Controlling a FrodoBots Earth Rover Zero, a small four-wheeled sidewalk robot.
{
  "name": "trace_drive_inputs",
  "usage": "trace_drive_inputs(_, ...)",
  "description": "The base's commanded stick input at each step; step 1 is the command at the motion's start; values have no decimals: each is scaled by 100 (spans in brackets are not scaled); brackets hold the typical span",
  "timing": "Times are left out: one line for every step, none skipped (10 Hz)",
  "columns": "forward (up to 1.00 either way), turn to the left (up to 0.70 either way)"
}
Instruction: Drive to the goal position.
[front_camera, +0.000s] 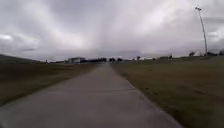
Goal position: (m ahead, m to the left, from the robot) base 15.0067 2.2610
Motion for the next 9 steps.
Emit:
trace_drive_inputs(70, 0)
trace_drive_inputs(70, 0)
trace_drive_inputs(70, 0)
trace_drive_inputs(70, 0)
trace_drive_inputs(70, 0)
trace_drive_inputs(70, 0)
trace_drive_inputs(70, 0)
trace_drive_inputs(70, 0)
trace_drive_inputs(70, 0)
